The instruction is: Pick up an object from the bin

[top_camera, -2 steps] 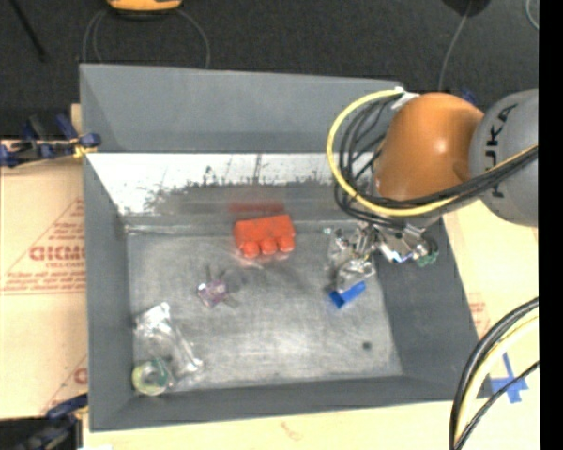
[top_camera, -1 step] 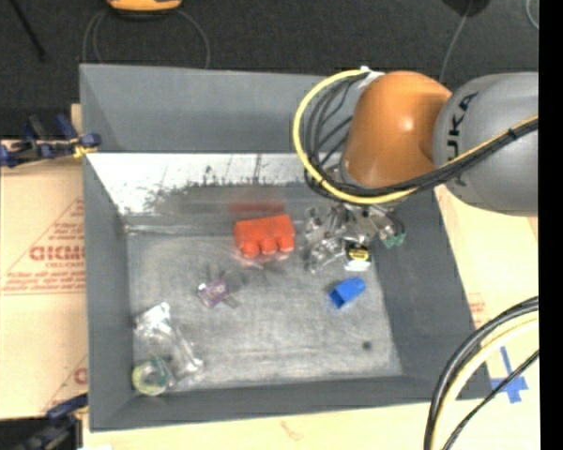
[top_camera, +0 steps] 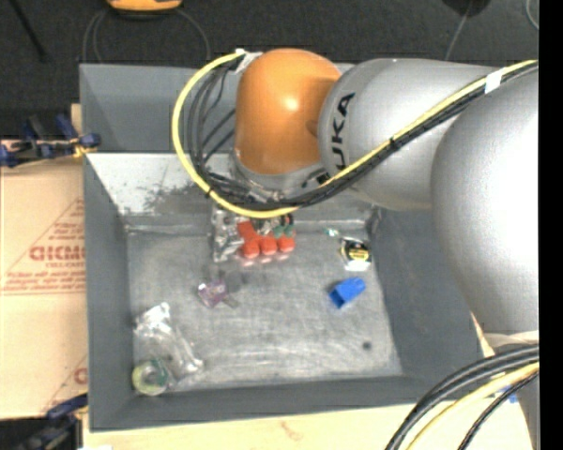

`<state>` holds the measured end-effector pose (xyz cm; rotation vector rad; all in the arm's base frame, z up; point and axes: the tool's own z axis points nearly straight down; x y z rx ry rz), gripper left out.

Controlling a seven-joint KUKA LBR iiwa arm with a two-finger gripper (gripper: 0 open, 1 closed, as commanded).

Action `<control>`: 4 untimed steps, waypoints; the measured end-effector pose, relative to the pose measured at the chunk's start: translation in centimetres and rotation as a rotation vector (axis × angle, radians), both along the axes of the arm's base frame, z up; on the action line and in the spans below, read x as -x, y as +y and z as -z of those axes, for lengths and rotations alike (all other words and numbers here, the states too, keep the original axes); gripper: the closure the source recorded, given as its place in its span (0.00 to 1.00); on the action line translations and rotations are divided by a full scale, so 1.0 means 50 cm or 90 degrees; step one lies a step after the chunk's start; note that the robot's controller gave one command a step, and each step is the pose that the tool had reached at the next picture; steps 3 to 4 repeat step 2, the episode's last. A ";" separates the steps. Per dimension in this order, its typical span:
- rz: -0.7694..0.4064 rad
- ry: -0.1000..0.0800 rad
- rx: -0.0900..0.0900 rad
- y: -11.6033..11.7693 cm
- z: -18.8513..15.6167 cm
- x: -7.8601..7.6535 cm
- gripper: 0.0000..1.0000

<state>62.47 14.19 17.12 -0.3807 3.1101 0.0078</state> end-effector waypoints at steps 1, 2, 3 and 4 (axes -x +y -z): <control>0.004 0.001 0.002 -0.011 0.001 0.000 0.00; -0.065 -0.004 0.002 -0.060 0.197 0.095 0.00; -0.065 -0.004 0.002 -0.060 0.197 0.095 0.00; -0.065 -0.004 0.002 -0.060 0.197 0.095 0.00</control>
Offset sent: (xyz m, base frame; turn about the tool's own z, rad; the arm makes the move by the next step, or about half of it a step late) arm 0.0000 0.0000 0.0000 0.0000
